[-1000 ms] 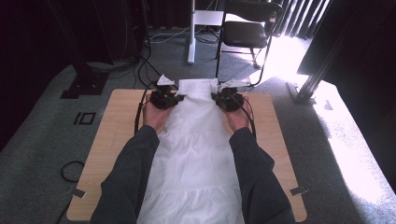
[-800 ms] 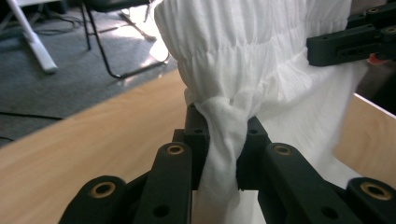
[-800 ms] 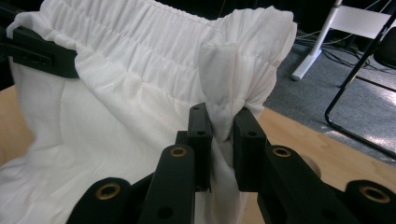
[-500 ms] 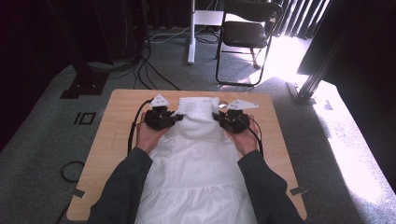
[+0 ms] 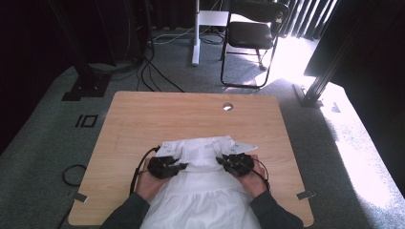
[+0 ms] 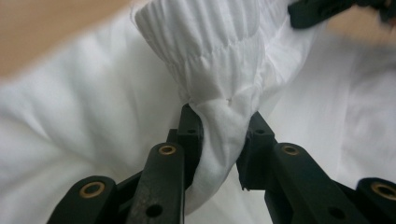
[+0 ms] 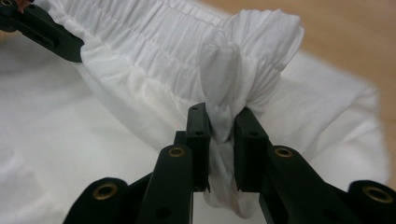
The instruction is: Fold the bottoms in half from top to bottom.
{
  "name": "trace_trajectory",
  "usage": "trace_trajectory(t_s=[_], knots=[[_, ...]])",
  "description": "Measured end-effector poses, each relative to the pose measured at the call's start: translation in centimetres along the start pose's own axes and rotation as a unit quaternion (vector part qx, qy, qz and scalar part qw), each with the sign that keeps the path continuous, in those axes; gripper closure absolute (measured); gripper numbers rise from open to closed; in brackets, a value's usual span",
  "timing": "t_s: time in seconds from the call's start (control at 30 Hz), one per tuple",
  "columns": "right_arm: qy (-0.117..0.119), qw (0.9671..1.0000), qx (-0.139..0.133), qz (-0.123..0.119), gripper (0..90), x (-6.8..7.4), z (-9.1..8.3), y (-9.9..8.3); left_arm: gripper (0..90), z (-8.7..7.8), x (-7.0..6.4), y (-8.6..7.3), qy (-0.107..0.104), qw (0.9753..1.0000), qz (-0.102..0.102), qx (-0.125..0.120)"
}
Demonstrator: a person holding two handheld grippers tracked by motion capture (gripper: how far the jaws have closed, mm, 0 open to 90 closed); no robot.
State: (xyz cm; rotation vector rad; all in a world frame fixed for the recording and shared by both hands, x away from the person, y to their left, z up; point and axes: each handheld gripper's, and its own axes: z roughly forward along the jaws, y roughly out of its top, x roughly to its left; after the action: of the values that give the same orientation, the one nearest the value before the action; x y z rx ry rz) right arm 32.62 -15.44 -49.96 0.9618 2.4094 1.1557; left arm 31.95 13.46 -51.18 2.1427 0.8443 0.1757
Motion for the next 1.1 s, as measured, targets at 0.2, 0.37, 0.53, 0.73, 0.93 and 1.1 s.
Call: trace_trajectory(t_s=[0.2,0.37,0.53,0.73,0.93,1.1], knots=[[0.009,0.998,0.061,0.016,78.3,0.5,2.2,-2.7,73.3,2.4,0.7,-1.5,-0.017,0.9974,-0.011,0.069],[-0.005,0.9964,0.083,0.017,78.1,0.1,3.8,-2.5,75.1,2.8,1.7,-1.0,-0.007,0.9979,0.003,0.065],[-0.02,0.9959,0.084,0.029,77.9,-0.9,4.9,-1.5,76.2,4.1,3.9,0.9,0.017,0.9976,0.012,0.065],[-0.033,0.9952,0.079,0.049,77.7,-3.5,6.6,-0.1,76.3,5.9,6.4,3.1,0.035,0.9971,0.025,0.063],[-0.055,0.9938,0.079,0.055,77.7,-6.4,8.8,1.9,76.5,7.7,8.9,5.6,0.061,0.9957,0.019,0.067],[-0.066,0.9922,0.087,0.06,77.5,-8.5,10.4,3.5,76.4,9.0,10.3,7.3,0.085,0.9937,0.004,0.072]])
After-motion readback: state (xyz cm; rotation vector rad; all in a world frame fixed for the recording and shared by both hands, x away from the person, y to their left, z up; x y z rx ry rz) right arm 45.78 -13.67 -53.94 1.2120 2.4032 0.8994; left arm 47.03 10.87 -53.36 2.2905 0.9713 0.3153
